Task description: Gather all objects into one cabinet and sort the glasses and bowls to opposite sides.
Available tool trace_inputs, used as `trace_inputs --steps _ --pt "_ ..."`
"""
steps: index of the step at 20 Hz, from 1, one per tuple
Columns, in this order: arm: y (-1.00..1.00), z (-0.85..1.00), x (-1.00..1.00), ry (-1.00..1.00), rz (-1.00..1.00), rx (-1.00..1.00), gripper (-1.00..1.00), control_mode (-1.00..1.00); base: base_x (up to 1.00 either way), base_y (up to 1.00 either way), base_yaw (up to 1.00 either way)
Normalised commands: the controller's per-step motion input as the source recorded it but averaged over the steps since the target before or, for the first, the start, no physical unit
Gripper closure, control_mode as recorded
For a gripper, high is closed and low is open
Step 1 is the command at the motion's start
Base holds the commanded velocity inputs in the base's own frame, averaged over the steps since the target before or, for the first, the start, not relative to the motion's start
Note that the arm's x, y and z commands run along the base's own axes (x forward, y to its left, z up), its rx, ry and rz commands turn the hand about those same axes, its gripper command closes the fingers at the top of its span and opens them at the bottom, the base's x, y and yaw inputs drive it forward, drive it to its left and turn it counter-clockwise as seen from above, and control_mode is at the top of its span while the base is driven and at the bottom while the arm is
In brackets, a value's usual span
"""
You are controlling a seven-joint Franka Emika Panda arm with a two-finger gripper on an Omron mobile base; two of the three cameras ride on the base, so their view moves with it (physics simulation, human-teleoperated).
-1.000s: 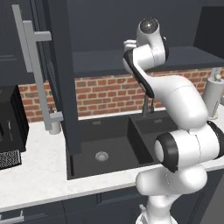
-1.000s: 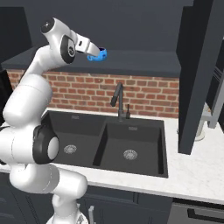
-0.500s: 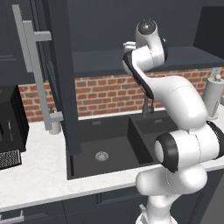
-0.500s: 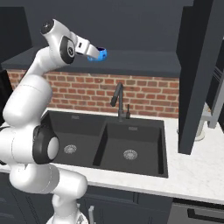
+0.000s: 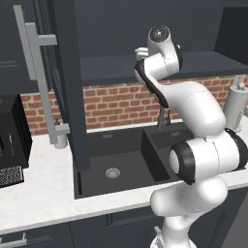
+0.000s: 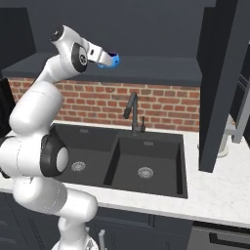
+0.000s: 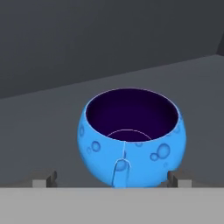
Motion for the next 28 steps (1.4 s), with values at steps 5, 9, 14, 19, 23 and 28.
trace_inputs --steps 5,9,14,19,23,28 --pt "-0.02 0.00 0.10 0.00 0.00 0.00 -1.00 -1.00 0.00 0.00 0.00" --pt "0.00 0.00 0.00 0.00 0.00 0.00 -1.00 -1.00 0.00 0.00 0.00" --pt "0.00 -0.01 0.01 0.00 0.00 0.00 1.00 -1.00 0.00 0.00 0.00" --pt "0.00 0.00 0.00 0.00 0.00 0.00 1.00 -1.00 0.00 0.00 0.00" --pt "0.00 0.00 0.00 0.00 0.00 0.00 1.00 -1.00 0.00 0.00 0.00" --pt "0.00 0.00 0.00 0.00 0.00 0.00 1.00 -1.00 0.00 0.00 0.00"
